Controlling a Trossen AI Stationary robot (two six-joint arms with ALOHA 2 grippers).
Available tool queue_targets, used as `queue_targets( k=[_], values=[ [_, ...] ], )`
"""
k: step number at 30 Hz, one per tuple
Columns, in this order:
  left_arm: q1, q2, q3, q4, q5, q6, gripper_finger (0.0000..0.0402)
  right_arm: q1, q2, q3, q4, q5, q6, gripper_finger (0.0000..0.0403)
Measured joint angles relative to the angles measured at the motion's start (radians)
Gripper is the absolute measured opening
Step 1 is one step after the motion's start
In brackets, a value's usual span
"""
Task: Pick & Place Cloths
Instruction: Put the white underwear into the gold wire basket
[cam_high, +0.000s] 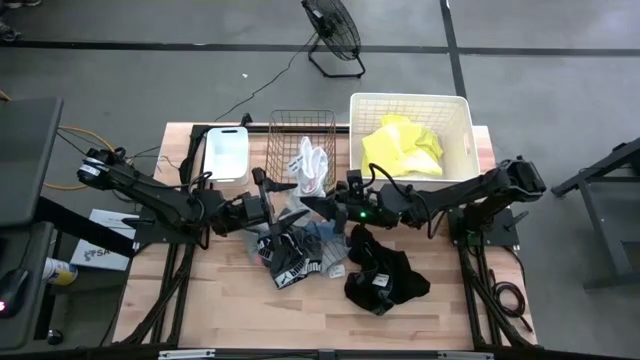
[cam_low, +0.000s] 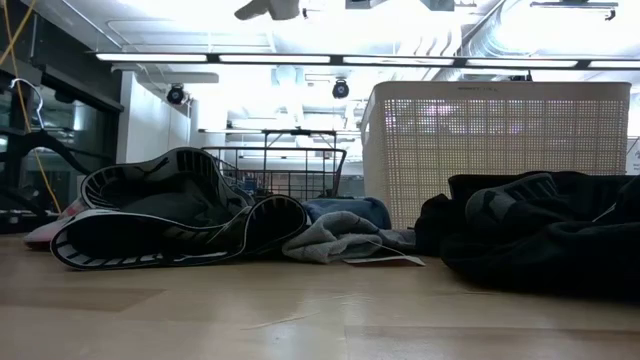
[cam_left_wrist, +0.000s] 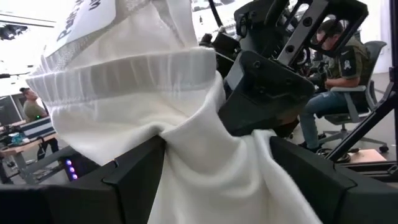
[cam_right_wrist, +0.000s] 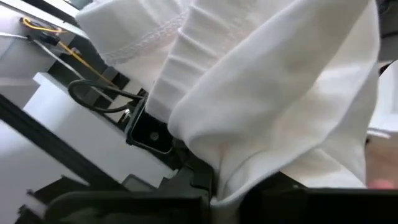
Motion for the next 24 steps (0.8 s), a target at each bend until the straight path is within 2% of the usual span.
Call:
queue_targets(
  k=[6, 10, 18, 24],
  values=[
    [0.000, 0.000, -0.002, -0.003, 0.000, 0.004, 0.0276, -0.013, 0.019, 0.000, -0.007, -0.063, 0.064, 0.0020],
    [-0.001, 0.004, -0.003, -0.009, -0.001, 0.004, 0.0235, -0.015, 0.047, 0.000, 0.011, -0.083, 0.100, 0.0020],
    [-0.002, 0.002, -0.003, -0.024, 0.000, 0.004, 0.0130, -0.013, 0.044, 0.000, 0.029, -0.109, 0.073, 0.0021],
    [-0.002, 0.001, -0.003, -0.024, -0.002, 0.007, 0.0120, -0.012, 0.043, 0.000, 0.026, -0.111, 0.051, 0.0025]
  ],
)
